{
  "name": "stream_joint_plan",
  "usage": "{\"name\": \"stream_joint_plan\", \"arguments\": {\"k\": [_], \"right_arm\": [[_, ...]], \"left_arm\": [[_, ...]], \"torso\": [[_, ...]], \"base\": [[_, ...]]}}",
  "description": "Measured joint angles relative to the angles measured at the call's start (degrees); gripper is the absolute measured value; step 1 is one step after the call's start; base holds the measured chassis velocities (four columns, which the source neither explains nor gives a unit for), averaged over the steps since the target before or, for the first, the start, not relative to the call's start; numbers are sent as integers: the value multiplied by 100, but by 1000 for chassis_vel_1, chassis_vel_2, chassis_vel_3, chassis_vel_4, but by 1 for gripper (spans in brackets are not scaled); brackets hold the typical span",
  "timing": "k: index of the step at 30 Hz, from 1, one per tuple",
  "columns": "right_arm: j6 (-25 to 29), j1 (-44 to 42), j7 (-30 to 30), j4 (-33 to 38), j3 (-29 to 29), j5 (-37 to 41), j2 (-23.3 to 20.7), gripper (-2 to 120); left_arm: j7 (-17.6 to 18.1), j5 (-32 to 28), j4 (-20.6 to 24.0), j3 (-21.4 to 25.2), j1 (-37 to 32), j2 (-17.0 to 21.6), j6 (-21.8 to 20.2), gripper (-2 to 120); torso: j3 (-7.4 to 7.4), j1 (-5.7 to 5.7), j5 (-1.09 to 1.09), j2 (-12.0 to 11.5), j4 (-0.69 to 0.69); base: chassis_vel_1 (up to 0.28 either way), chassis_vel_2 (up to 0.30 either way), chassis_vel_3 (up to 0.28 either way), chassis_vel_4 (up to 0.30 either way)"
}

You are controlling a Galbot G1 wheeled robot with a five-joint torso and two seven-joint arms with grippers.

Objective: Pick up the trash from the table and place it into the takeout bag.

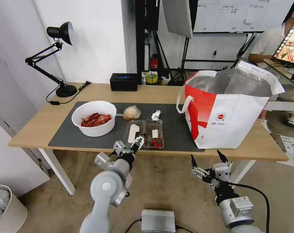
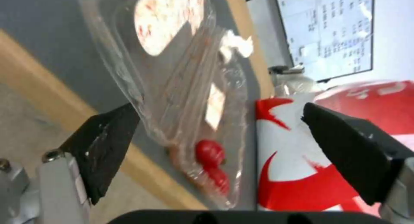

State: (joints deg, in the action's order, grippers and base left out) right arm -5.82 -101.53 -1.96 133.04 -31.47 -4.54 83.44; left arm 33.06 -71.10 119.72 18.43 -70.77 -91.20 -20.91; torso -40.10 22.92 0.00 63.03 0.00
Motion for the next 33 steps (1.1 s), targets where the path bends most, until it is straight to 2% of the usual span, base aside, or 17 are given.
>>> {"name": "stream_joint_plan", "arguments": {"k": [9,15,33], "right_arm": [[25,-28,-1,8,26,-39,40,100],[33,-56,-3,25,36,-87,78,100],[34,-58,-7,39,32,-97,78,100]], "left_arm": [[-205,0,137,14,-34,0,193,100],[-583,150,255,15,-75,46,215,100],[-728,213,325,-237,-122,9,221,100]], "torso": [[0,0,0,0,0],[0,0,0,0,0],[0,0,0,0,0]], "base": [[0,0,0,0],[0,0,0,0],[0,0,0,0]]}}
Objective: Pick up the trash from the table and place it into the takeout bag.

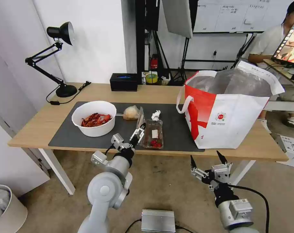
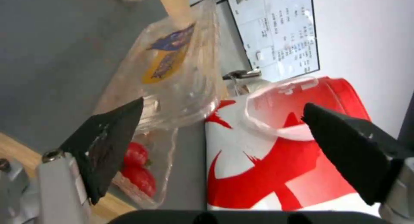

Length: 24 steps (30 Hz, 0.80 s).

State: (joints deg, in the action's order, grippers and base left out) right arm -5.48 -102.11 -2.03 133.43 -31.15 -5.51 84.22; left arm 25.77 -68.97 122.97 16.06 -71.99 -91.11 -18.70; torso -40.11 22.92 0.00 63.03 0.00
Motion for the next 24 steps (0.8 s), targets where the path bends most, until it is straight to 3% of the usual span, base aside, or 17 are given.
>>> {"name": "stream_joint_plan", "arguments": {"k": [12,20,24], "right_arm": [[12,-100,-1,92,-55,-9,43,100],[49,-147,0,122,-103,-3,31,100],[58,-160,1,153,-108,9,8,100]], "left_arm": [[-23,224,-110,-739,-108,-15,5,100],[-110,301,-43,-808,-192,22,6,100],[-239,392,206,-701,-214,279,2,100]], "torso": [[0,0,0,-1,0],[0,0,0,-1,0],[0,0,-1,0,0]], "base": [[0,0,0,0],[0,0,0,0],[0,0,0,0]]}}
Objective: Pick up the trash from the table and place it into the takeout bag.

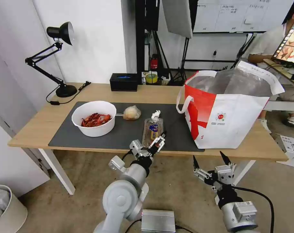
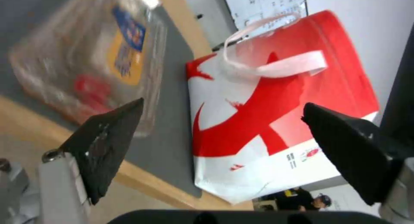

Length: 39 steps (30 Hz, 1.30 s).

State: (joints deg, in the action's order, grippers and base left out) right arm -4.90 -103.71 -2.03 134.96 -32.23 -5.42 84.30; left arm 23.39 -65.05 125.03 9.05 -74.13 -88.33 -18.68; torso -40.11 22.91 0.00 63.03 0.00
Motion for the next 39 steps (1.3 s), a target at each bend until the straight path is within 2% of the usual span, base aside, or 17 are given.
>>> {"name": "stream_joint_plan", "arguments": {"k": [2,3,5,6,9,10,13,14,16,18,20,21,25,26,29,35,39], "right_arm": [[0,0,0,7,-4,1,-9,100],[0,-4,1,17,1,3,-20,100],[1,-7,1,20,13,3,-17,100],[1,-7,1,20,13,3,-17,100],[2,-21,1,22,20,3,-14,100],[2,-21,1,22,20,3,-14,100],[3,-41,2,29,22,2,-10,100],[3,-41,2,29,22,2,-10,100],[4,-50,4,35,23,1,2,100],[3,-54,4,36,22,1,5,100],[4,-59,5,43,12,1,15,100],[4,-59,5,43,12,1,15,100],[3,-64,8,44,-21,1,49,100],[3,-64,8,44,-21,1,49,100],[3,-55,9,45,-24,1,68,100],[-1,-53,13,30,-47,1,67,100],[-4,-38,17,5,-58,2,58,100]], "left_arm": [[-45,30,45,32,29,80,-1,100],[-291,346,65,112,265,528,16,100],[-613,773,-117,121,525,966,102,100],[-613,773,-117,121,525,966,102,100],[-1221,1731,-567,-44,963,1674,348,94],[-1221,1731,-567,-44,963,1674,348,94],[-1812,2721,-1126,-464,1614,2325,765,79],[-1812,2721,-1126,-464,1614,2325,765,79],[-2085,3251,-1488,-811,2100,2596,1066,70],[-2201,3467,-1637,-950,2263,2665,1186,66],[-2434,3894,-1949,-1242,2530,2762,1405,54],[-2434,3894,-1949,-1242,2530,2762,1405,54],[-2671,4275,-2315,-1612,2698,2752,1536,35],[-2671,4275,-2315,-1612,2698,2752,1536,35],[-2721,4365,-2379,-1700,2708,2739,1496,27],[-2921,4703,-2460,-1720,2704,2751,1105,2],[-2952,4824,-2458,-1723,2773,2847,957,0]], "torso": [[0,0,0,0,0],[0,0,0,0,-1],[0,0,-2,0,-1],[0,0,-2,0,-1],[0,0,-1,0,0],[0,0,-1,0,0],[0,0,-1,0,-1],[0,0,-1,0,-1],[0,1,1,0,1],[0,1,0,0,0],[0,1,0,0,0],[0,1,0,0,0],[0,1,0,-1,1],[0,1,0,-1,1],[0,1,0,0,0],[0,1,0,0,0],[0,1,1,0,0]], "base": [[0,0,0,0],[0,0,0,0],[0,0,0,0],[0,0,0,0],[0,0,0,0],[0,0,0,0],[0,0,0,0],[0,0,0,0],[0,0,0,0],[0,0,0,0],[0,0,0,0],[0,0,0,0],[0,0,0,0],[0,0,0,0],[0,0,0,0],[0,0,0,0],[0,0,0,0]]}}
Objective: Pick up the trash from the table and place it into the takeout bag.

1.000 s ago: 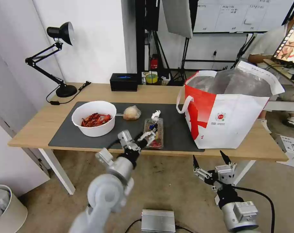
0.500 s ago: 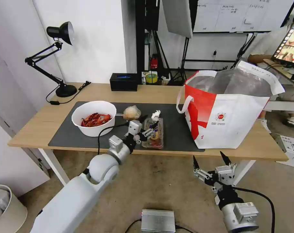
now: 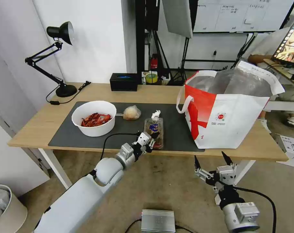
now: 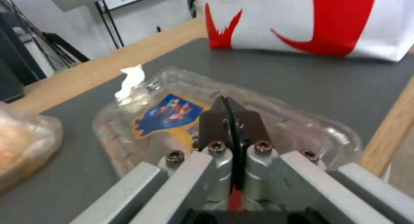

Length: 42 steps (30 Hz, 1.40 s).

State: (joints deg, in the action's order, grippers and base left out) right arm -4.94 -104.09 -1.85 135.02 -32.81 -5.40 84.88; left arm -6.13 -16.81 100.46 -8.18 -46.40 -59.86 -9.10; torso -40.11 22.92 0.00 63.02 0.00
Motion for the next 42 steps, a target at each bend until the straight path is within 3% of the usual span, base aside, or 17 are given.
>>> {"name": "stream_joint_plan", "arguments": {"k": [8,12,18,24,27,30,42], "right_arm": [[-16,92,29,-37,34,179,-11,100],[-57,198,100,-35,68,759,-61,100],[-157,429,249,-44,151,2033,-170,100],[-242,778,466,-133,351,3776,-225,100],[-266,855,503,-155,393,4117,-247,100],[-321,1190,624,-248,488,5141,-378,100],[-562,2076,918,-745,650,6847,-928,100]], "left_arm": [[-3,123,40,-23,38,108,-33,0],[-9,260,43,-42,-15,100,-27,0],[-16,366,40,-87,-46,106,-3,0],[-2,355,98,-87,-47,211,14,0],[2,351,116,-87,-48,225,14,0],[14,339,163,-86,-84,255,16,0],[42,360,194,-119,-211,285,162,0]], "torso": [[0,0,0,0,0],[0,0,0,0,0],[0,0,-1,0,0],[0,0,0,0,0],[0,0,0,0,0],[0,0,0,0,0],[0,0,0,0,0]], "base": [[0,0,0,0],[0,0,0,0],[0,0,0,0],[0,0,0,0],[0,0,0,0],[0,0,0,0],[0,0,0,0]]}}
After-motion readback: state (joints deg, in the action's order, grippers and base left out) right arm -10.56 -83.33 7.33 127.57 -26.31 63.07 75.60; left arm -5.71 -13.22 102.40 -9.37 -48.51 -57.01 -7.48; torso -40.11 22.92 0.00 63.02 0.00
